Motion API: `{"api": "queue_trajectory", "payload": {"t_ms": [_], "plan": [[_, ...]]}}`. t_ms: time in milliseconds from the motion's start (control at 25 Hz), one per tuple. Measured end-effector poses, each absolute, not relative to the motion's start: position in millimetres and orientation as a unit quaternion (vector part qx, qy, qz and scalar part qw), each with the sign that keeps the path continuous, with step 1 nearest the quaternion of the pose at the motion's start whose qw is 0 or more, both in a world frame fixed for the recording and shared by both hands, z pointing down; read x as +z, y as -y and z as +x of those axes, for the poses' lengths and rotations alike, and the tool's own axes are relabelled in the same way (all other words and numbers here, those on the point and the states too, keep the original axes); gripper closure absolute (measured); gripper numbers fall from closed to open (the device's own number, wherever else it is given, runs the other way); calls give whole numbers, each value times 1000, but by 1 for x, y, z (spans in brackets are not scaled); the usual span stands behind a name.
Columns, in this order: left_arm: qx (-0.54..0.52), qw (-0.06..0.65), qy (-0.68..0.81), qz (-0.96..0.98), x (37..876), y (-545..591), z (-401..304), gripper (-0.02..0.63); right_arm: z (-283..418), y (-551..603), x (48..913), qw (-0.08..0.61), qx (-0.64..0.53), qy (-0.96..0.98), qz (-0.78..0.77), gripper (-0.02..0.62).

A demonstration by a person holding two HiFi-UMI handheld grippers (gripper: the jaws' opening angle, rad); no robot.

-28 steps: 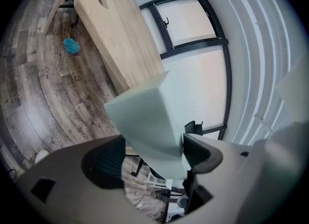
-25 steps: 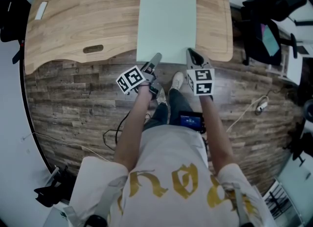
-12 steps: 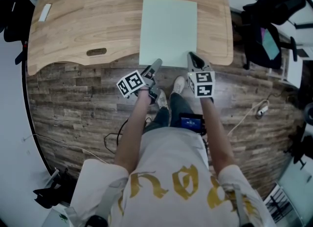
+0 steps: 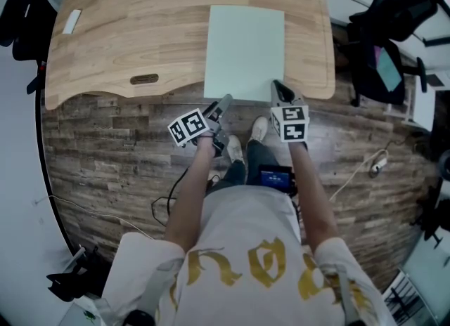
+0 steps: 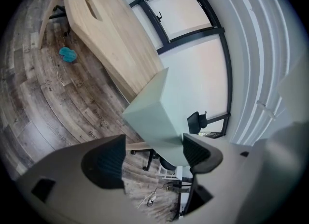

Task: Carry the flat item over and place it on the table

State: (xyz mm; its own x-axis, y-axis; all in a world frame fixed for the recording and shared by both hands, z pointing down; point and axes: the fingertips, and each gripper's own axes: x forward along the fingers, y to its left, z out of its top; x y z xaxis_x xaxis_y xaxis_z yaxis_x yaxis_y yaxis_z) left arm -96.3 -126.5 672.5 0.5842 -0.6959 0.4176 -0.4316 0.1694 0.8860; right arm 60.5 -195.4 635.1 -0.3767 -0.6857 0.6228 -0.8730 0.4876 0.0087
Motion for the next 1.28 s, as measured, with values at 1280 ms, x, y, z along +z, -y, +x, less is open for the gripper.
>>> {"api": "queue_trajectory", "payload": {"t_ms": [1280], "plan": [[7,493,472,731,606,121,-106,298,67,196,633,248,240,795,499,598]]}}
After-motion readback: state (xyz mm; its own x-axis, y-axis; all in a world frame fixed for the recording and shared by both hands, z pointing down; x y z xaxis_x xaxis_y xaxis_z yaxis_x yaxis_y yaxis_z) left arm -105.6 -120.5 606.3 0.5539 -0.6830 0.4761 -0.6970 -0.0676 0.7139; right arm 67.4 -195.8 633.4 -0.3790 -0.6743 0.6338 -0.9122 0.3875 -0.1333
